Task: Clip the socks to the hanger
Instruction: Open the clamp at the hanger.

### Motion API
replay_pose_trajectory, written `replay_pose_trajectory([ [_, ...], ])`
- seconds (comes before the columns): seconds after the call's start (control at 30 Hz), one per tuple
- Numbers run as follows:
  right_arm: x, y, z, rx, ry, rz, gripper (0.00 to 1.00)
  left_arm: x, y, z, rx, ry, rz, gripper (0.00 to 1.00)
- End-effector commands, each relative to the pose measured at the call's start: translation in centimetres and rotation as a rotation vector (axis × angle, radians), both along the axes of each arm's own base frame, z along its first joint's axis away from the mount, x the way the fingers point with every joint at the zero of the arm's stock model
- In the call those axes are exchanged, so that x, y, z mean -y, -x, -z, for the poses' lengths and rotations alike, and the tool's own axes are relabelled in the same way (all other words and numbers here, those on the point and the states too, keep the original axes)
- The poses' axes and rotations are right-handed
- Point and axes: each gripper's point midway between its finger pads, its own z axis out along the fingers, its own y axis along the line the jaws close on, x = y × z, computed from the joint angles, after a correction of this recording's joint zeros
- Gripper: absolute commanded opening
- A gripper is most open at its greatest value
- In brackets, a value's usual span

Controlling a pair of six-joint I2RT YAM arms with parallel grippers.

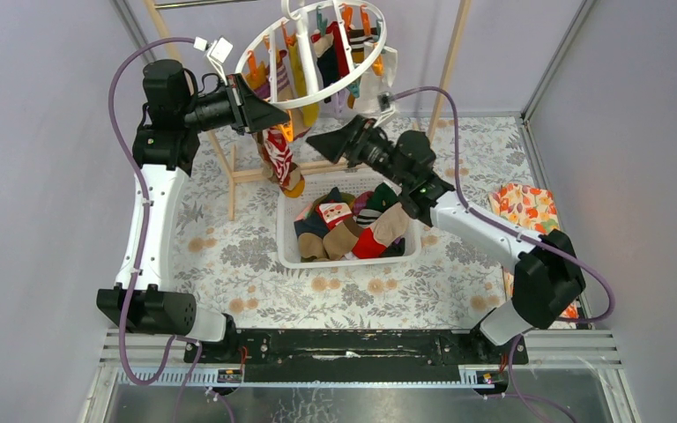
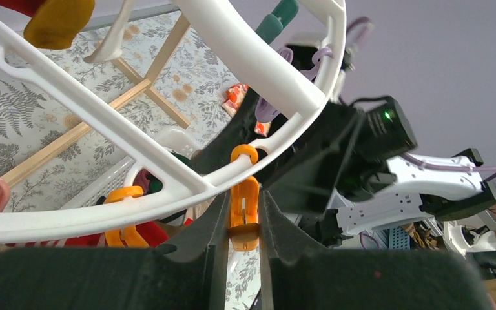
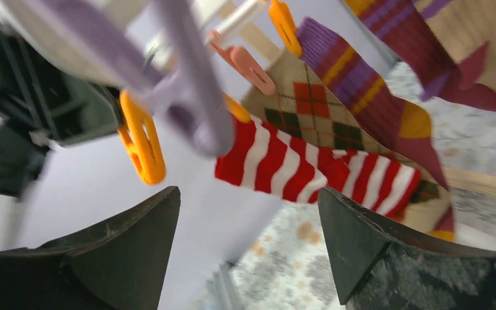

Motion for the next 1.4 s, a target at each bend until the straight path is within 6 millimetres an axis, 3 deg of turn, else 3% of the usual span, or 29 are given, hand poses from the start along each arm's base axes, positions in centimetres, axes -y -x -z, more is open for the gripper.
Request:
replay_pose_trajectory([
  [0.0,0.8,3.7,-7.0,0.015,-0.317,-0.313,0.84,0.4,0.8,-0.7,0.029,0.012,0.058,0.05],
  [0.23,-0.4,4.6,-8.6,0.015,-0.438,-0.497,0.77,0.4,1.1,-0.7,0.025,0.019,0.071,0.06],
  [0.77,-2.7,5.1,-9.1,0.039,-0.495,-0.546,0.59,0.4,1.3,-0.6,0.012,0.029,0.078,0.07],
  [0.9,-2.9,5.1,-9.4,0.047,-0.517,-0.538,0.49,0.4,1.5,-0.7,0.016,0.029,0.082,0.07],
  [1.13,-3.2,5.4,-10.0,0.066,-0.533,-0.527,0.22,0.3,1.7,-0.5,0.014,0.028,0.078,0.11],
  [1.17,-3.2,5.3,-10.0,0.07,-0.537,-0.518,0.19,0.3,1.6,-0.4,0.013,0.026,0.075,0.15],
  [1.2,-3.1,5.3,-10.1,0.073,-0.543,-0.507,0.15,0.3,1.6,-0.3,0.013,0.022,0.07,0.25],
  [1.33,-2.3,4.8,-9.9,0.085,-0.547,-0.43,0.03,-0.3,1.4,0.4,-0.004,-0.018,0.001,0.95],
  [1.37,-2.1,4.6,-9.8,0.099,-0.536,-0.397,0.01,-0.6,1.4,0.6,-0.004,-0.035,-0.024,0.98],
])
